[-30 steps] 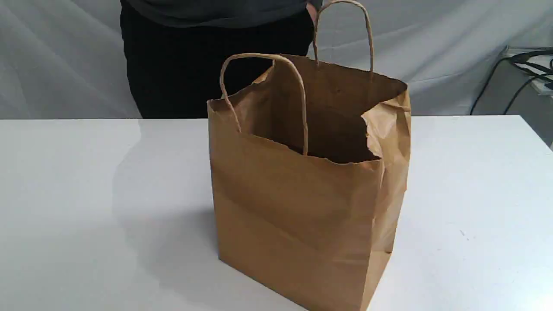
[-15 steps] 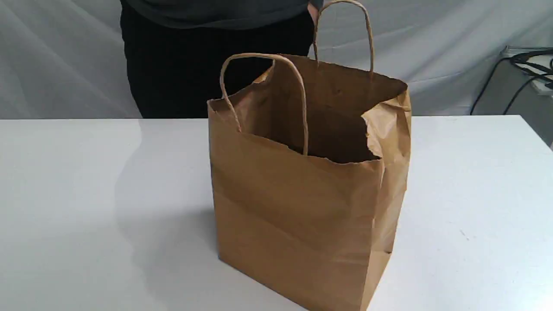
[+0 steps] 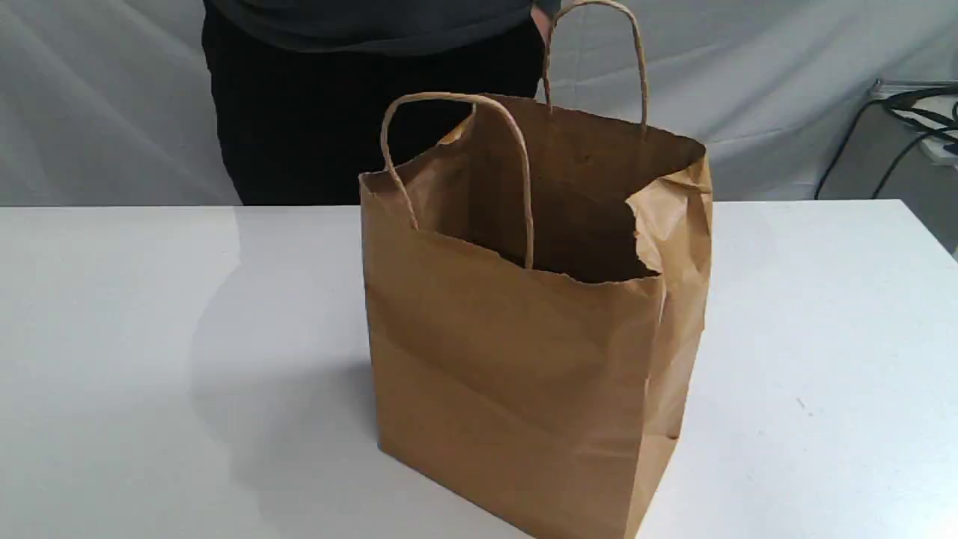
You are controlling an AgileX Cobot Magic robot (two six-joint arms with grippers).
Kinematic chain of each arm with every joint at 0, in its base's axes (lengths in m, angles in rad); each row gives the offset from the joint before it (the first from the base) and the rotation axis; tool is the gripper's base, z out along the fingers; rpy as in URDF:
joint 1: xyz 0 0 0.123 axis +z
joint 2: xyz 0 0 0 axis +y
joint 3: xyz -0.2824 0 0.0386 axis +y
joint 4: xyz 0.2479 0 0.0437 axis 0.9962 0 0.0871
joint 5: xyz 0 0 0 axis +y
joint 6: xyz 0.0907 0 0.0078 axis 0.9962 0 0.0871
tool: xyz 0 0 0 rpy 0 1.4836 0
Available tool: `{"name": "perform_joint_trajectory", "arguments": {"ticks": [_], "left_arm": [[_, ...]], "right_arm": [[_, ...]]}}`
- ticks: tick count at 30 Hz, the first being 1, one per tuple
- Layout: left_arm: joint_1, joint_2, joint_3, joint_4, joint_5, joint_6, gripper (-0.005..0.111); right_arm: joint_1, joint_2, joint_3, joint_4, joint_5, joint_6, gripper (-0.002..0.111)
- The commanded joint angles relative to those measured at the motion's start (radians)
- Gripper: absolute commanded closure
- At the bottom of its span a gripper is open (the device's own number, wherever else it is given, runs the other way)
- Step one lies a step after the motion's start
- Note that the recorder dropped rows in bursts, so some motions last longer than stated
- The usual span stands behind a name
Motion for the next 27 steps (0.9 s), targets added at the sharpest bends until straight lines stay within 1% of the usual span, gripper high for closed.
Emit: {"name": "perform_joint_trajectory", "arguments": {"ticks": [1,5,7,9,11,15,19,23,27], "left_arm": [[0.003,-0.070,0.006,0.030,-0.011,0.004,0.107],[0.003,-0.192,0.050,0.126,-0.040,0.004,0.107],[0.023,-0.251,0.088,0.136,-0.093,0.004,0.107],[0.058,-0.305,0.144,0.131,-0.164,0.000,0.107],[0.087,-0.352,0.199,0.131,-0.201,-0.016,0.107],[0.117,-0.449,0.293,0.131,-0.201,-0.025,0.107],[0.117,-0.541,0.386,0.131,-0.201,-0.028,0.107],[0.117,-0.612,0.446,0.128,-0.195,-0.057,0.107],[0.117,-0.612,0.478,0.128,-0.198,-0.068,0.107]], "right_arm": [[-0.006,-0.003,0.004,0.001,0.001,0.004,0.108],[-0.006,-0.003,0.004,0.001,0.001,0.004,0.108],[-0.006,-0.003,0.004,0.001,0.001,0.004,0.108],[-0.006,-0.003,0.004,0.001,0.001,0.004,0.108],[-0.006,-0.003,0.004,0.001,0.001,0.004,0.108],[-0.006,-0.003,0.004,0.001,0.001,0.004,0.108],[-0.006,-0.003,0.004,0.001,0.001,0.004,0.108],[-0.006,-0.003,0.004,0.001,0.001,0.004,0.108],[-0.006,-0.003,0.004,0.001,0.001,0.004,0.108]]}}
